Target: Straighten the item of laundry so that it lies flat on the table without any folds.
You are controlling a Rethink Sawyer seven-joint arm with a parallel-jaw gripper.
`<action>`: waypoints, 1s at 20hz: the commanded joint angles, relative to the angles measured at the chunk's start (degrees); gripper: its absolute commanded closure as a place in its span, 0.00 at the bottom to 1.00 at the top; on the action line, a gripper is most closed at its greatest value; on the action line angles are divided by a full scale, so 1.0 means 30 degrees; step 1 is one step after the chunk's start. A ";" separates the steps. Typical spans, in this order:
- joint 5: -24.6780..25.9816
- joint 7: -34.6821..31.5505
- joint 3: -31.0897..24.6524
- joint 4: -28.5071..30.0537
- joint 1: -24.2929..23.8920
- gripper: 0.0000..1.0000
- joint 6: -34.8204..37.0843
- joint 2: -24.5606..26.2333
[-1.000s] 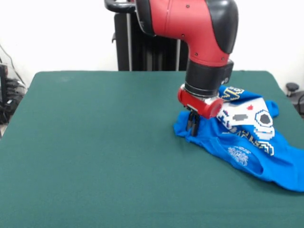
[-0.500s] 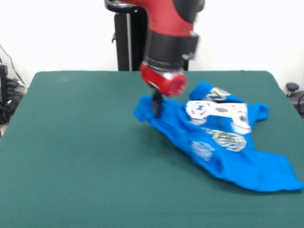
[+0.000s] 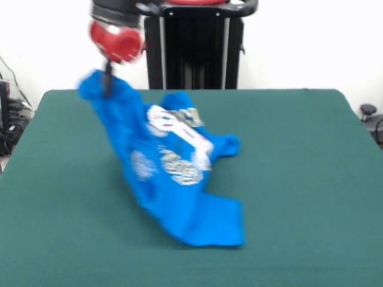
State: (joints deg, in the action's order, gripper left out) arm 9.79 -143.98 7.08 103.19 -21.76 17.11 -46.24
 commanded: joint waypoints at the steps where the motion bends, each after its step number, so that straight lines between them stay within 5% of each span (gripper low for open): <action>1: 0.2872 0.4984 -0.3348 0.1694 -0.1924 1.00 0.0796 -0.0893; 13: 0.5353 0.3175 -0.6411 0.1318 -0.4257 1.00 -0.0928 0.0808; 20: 0.6181 0.1790 -0.6159 0.0900 -0.3752 1.00 -0.1184 0.1510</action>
State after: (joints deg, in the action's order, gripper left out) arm 25.03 -143.98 -3.45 103.18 -34.87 15.45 -46.07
